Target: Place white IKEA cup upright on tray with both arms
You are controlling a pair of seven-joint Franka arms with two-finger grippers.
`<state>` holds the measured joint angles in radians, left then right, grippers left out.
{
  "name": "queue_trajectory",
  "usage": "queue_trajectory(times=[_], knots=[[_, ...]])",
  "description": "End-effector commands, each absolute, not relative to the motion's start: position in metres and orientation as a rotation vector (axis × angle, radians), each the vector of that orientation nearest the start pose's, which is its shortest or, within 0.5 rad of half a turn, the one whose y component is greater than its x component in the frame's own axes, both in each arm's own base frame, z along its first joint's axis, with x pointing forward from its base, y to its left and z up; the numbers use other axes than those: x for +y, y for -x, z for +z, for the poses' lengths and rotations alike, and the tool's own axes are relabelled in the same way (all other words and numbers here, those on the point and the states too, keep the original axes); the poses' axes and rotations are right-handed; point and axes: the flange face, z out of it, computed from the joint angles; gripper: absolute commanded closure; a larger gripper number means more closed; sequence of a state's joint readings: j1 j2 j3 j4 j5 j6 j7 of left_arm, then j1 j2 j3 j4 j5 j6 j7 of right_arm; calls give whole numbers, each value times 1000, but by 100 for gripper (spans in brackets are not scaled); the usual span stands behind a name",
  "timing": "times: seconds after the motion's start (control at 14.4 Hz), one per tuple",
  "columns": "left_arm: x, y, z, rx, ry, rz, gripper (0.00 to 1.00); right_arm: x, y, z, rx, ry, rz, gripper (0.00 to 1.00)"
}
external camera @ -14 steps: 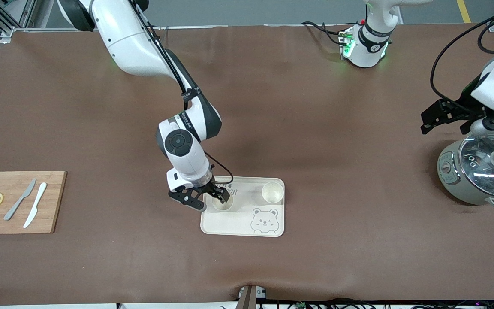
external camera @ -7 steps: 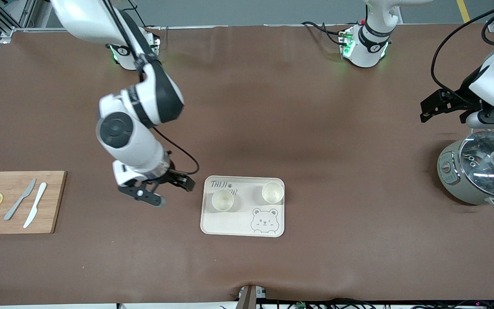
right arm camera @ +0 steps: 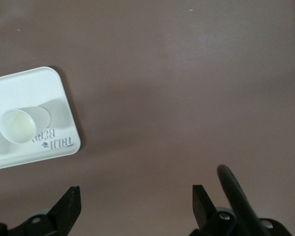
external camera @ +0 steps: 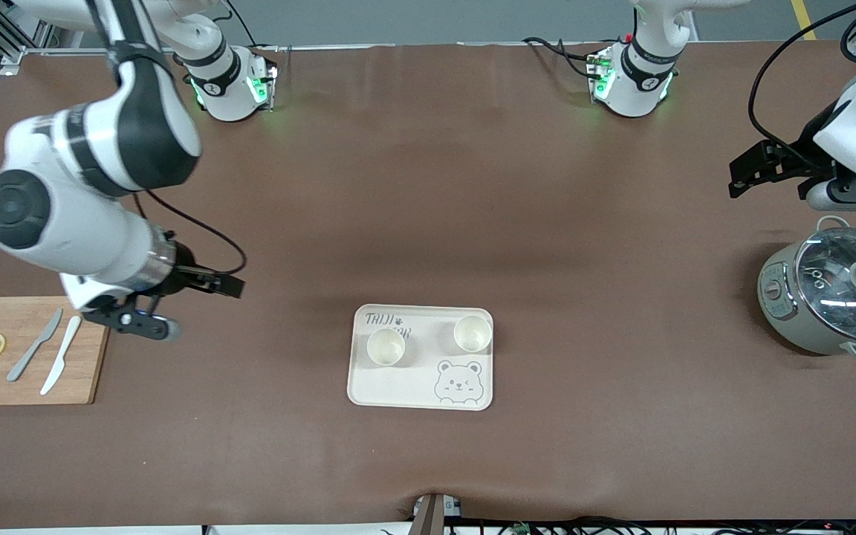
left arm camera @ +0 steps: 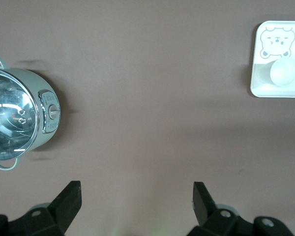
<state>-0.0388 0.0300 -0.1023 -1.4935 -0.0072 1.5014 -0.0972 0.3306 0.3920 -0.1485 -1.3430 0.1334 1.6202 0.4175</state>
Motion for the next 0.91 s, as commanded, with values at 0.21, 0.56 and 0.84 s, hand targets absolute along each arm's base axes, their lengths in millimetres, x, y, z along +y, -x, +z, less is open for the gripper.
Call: queue_trajectory(times=[0.21,0.56,0.84], knots=[[-74,-556,657,99,3166,-38,0,57,-650,529,184,3052,199,0],[-68,-558,660,225,3145,-74,0,14,-652,530,115,3064,188,0],[-67,-558,660,223,3145,-77,0,-16,-645,542,82,3085,185,0]])
